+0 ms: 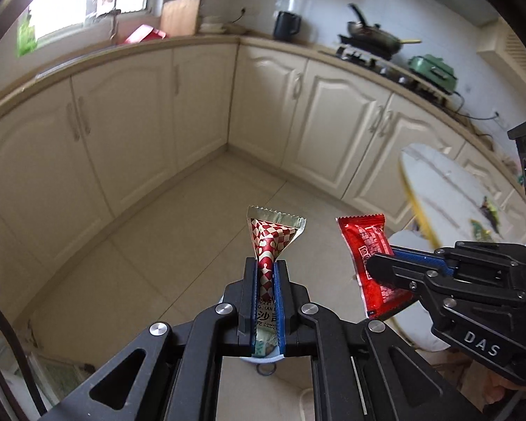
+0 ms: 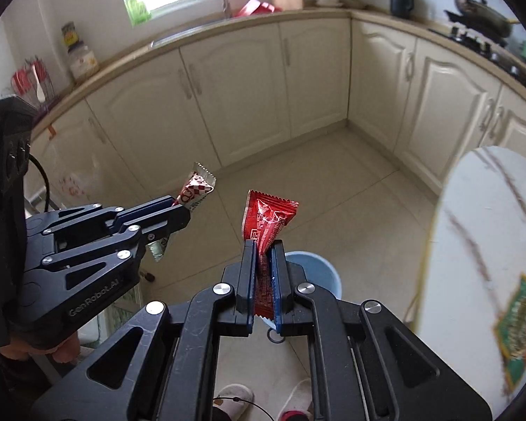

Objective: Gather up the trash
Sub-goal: 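Carry both wrappers over the blue bin and open both grippers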

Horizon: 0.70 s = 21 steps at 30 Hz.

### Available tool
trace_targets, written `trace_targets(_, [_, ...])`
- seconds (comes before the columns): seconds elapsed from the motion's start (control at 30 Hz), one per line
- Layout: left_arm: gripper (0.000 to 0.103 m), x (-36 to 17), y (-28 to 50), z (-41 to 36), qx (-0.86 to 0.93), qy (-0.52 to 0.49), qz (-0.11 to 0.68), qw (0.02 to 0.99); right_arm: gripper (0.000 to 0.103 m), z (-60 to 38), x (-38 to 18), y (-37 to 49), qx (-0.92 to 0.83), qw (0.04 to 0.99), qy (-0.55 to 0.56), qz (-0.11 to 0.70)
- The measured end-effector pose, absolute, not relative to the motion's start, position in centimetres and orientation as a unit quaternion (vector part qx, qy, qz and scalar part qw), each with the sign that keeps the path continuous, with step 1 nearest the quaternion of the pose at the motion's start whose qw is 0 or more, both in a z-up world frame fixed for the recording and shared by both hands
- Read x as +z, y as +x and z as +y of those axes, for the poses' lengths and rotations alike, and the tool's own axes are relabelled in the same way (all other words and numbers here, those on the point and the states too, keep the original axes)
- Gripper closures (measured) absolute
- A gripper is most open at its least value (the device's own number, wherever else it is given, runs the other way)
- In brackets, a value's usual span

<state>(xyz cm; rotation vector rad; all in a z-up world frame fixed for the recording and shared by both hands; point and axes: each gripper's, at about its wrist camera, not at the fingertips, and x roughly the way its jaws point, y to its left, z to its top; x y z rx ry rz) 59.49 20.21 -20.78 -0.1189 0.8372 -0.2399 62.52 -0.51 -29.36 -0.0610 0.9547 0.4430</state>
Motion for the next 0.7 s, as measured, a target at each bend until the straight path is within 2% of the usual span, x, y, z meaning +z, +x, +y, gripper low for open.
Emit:
trace_targets(0.17, [0.098,-24.6,60.0,22.6,-0.114,-0.065,0.441,0.888,0.094,2.0,-34.7,65.6,0.189,0.848,-0.038,0.493])
trace_targets(0.27, [0.098,-26.9,60.6,22.6,-0.118,-0.065,0.461,0.877,0.090,1.6,-37.9,67.5,0.165,0.843,-0.035,0.511])
trace_targets(0.4, [0.098,-29.1,61.6,22.8,-0.133,-0.065,0.483,0.863,0.069,1.1,-40.4,68.4,0.131,0.845,-0.032,0.518])
trace_targets(0.43, [0.098,-29.5,61.6,22.8,-0.136,-0.065,0.487,0.860,0.066,0.7,-40.6,68.3,0.120,0.849,-0.033,0.513])
trace_targets(0.5, [0.098,-30.3,62.5,23.1,-0.136,-0.066,0.495,0.856,0.054,-0.5,-40.5,68.9,0.102,0.859,-0.039,0.499])
trace_targets(0.7, [0.093,-31.0,67.2,23.0,-0.139,-0.065,0.511,0.846,0.045,-2.4,-40.2,69.7,0.074,0.871,-0.036,0.484])
